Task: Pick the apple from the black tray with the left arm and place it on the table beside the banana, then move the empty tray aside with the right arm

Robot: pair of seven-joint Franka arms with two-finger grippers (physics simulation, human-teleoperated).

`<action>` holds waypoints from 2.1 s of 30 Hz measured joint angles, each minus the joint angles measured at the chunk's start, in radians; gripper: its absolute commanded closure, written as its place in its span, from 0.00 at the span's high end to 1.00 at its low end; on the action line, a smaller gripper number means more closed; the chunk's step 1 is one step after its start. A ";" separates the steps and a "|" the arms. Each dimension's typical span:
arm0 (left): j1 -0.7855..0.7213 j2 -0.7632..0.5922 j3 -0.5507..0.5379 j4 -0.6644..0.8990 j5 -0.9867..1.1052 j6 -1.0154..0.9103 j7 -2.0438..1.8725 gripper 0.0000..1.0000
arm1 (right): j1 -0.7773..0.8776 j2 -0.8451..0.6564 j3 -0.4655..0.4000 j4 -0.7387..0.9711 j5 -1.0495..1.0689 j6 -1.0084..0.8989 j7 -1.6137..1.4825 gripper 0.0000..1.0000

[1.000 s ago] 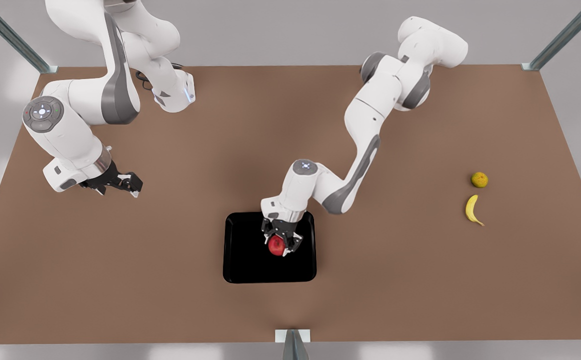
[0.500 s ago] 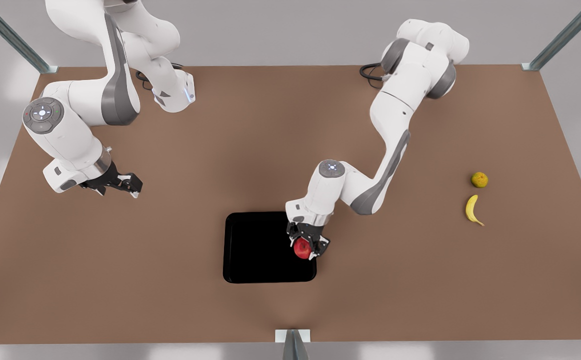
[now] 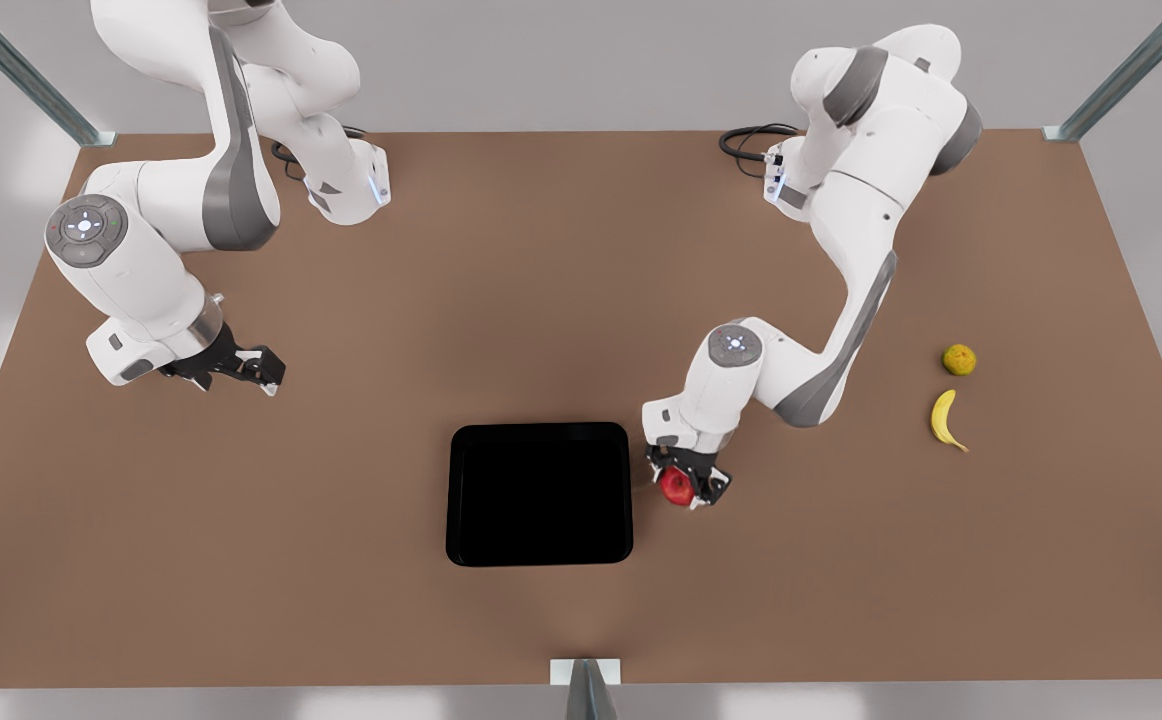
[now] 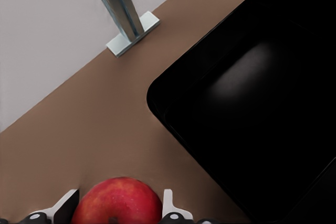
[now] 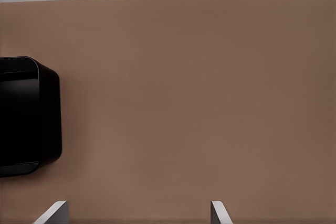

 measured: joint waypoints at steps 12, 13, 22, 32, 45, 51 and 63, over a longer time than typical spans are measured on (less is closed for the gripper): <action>0.288 -0.113 -0.199 -0.235 0.035 -0.132 0.066 0.72 | 0.000 0.001 0.000 0.000 0.000 0.000 0.000 1.00; 0.325 -0.126 -0.225 -0.260 0.041 -0.144 0.070 0.72 | -0.001 0.001 0.000 0.000 0.000 0.000 0.000 1.00; 0.741 -0.178 -0.501 -0.465 0.128 -0.230 0.100 0.72 | -0.056 0.034 0.098 0.053 -0.005 -0.001 0.014 1.00; 0.898 -0.188 -0.536 -0.493 0.211 -0.295 0.173 1.00 | 0.116 0.460 0.192 0.167 0.119 0.097 0.054 1.00; 0.857 -0.292 -0.722 -0.322 -0.141 -0.466 0.203 1.00 | 0.057 0.692 0.195 0.230 0.208 0.298 0.057 1.00; 0.855 -0.614 -0.420 -0.351 -0.522 -0.664 0.184 1.00 | 0.055 0.746 0.194 0.256 0.234 0.321 0.055 0.90; 0.141 -0.605 0.273 -0.130 -0.572 -0.955 0.079 1.00 | 0.031 0.761 0.223 0.291 0.271 0.334 -0.001 0.00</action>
